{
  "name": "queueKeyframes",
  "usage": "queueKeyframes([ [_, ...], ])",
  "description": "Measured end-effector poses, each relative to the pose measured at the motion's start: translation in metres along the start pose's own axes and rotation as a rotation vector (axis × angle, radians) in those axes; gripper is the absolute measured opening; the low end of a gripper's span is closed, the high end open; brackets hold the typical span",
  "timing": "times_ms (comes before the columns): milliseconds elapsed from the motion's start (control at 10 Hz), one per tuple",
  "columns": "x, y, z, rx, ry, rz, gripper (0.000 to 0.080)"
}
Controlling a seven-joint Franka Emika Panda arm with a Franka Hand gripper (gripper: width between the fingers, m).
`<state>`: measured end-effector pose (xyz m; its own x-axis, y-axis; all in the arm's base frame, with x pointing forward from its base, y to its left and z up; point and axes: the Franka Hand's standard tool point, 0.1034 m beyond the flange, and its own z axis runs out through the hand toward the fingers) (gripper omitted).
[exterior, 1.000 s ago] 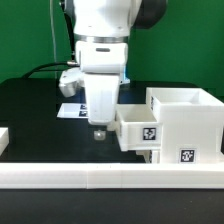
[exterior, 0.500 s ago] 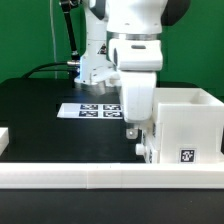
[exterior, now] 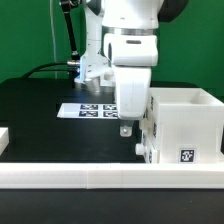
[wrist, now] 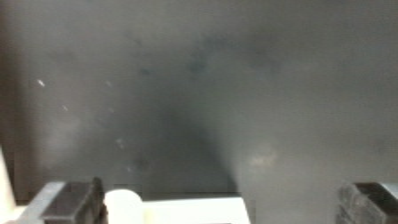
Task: Assemble drawer
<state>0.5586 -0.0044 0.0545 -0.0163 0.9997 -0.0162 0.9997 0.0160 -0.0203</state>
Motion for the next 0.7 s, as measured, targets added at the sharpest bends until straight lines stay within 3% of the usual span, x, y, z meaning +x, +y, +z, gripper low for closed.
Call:
queueKeyframes([
  [200,-0.015,0.006,-0.005,-0.012,-0.005,0.012,0.0649],
  [300,-0.019,0.01,-0.012,-0.031,-0.007,0.018,0.0649],
  [700,-0.019,0.008,-0.009,-0.025,-0.006,0.018,0.0649],
])
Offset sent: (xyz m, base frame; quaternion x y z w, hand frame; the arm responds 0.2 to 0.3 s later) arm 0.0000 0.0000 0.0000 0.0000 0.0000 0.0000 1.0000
